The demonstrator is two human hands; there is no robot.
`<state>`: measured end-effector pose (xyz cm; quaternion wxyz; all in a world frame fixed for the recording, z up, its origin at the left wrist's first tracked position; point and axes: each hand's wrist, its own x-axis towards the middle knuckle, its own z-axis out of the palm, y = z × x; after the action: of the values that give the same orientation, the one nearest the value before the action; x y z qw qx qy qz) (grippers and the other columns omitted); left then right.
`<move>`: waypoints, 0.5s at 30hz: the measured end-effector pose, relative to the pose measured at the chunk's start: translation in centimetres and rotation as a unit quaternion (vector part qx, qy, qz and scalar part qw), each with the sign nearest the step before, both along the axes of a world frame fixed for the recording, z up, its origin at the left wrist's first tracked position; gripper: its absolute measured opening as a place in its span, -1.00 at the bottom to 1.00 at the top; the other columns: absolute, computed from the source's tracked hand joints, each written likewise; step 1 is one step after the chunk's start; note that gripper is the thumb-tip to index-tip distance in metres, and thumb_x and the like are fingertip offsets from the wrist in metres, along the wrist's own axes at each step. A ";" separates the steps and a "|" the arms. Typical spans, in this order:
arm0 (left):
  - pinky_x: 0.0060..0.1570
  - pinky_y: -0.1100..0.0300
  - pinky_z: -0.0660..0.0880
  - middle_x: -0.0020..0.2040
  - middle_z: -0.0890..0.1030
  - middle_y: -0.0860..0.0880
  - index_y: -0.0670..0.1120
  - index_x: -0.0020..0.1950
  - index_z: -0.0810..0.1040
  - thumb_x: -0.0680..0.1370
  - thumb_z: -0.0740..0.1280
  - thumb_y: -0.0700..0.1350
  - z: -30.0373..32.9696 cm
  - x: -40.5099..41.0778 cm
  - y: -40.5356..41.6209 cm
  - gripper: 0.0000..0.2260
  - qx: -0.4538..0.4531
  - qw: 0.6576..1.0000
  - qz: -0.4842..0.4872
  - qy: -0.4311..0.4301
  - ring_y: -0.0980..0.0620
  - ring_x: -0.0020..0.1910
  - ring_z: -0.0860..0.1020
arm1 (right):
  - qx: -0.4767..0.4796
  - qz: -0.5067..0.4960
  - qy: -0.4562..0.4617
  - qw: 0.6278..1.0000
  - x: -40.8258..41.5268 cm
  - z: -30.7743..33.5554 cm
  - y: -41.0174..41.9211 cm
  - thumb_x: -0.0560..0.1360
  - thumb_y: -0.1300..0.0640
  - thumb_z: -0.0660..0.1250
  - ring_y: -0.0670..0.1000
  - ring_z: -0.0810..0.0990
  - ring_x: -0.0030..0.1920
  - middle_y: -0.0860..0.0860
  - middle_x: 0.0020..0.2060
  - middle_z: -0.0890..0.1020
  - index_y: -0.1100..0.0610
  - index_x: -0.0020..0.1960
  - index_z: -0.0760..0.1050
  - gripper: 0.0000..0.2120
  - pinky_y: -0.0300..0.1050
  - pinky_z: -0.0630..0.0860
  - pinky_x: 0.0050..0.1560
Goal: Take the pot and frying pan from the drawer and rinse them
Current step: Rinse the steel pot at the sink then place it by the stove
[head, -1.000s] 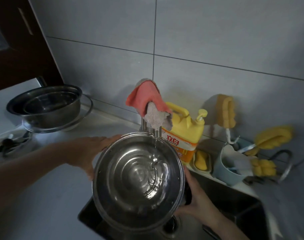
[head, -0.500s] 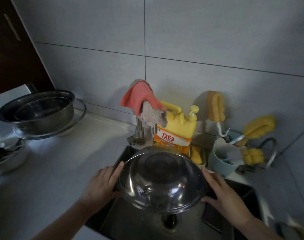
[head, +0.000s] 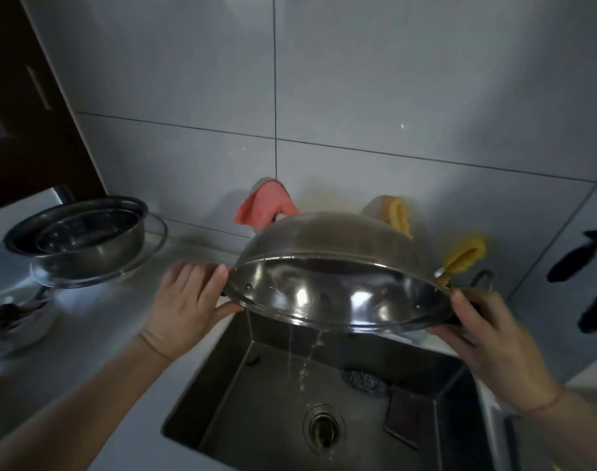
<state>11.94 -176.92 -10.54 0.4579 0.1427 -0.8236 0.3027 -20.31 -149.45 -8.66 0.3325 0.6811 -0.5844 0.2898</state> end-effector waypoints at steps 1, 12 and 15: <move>-0.09 0.02 0.35 -0.07 0.36 -0.13 -0.22 0.13 0.32 0.43 0.39 0.21 1.1 0.0 0.0 -0.42 -0.012 1.000 0.004 0.011 -0.08 -0.16 0.38 | -0.012 -0.002 0.010 1.000 0.1 1.0 0.0 0.61 -0.02 0.21 0.11 0.46 -0.12 0.18 0.06 0.41 -0.09 0.58 -0.04 -0.36 0.01 0.57 -0.40; -0.08 0.03 0.36 -0.07 0.37 -0.16 -0.24 0.13 0.30 0.43 0.45 0.20 9.0 0.7 -0.5 -0.39 -0.106 0.992 -0.004 0.073 -0.09 -0.17 0.38 | -0.111 -0.008 0.086 0.990 0.9 8.4 -0.1 0.58 0.02 0.29 0.14 0.40 -0.17 0.21 0.00 0.40 0.08 0.38 0.17 -0.54 0.03 0.55 -0.42; -0.10 0.05 0.34 -0.07 0.36 -0.16 -0.25 0.14 0.29 0.42 0.46 0.21 10.2 1.0 -0.6 -0.37 -0.115 0.991 0.002 0.075 -0.08 -0.17 0.37 | -0.117 -0.005 0.100 0.988 1.2 9.5 -0.3 0.57 0.04 0.31 0.13 0.41 -0.16 0.20 0.00 0.39 0.10 0.38 0.17 -0.51 0.04 0.56 -0.41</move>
<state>12.98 -177.56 -0.34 0.5314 0.1134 -0.7463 0.3845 -19.13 -149.75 0.88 0.4684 0.6602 -0.5132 0.2851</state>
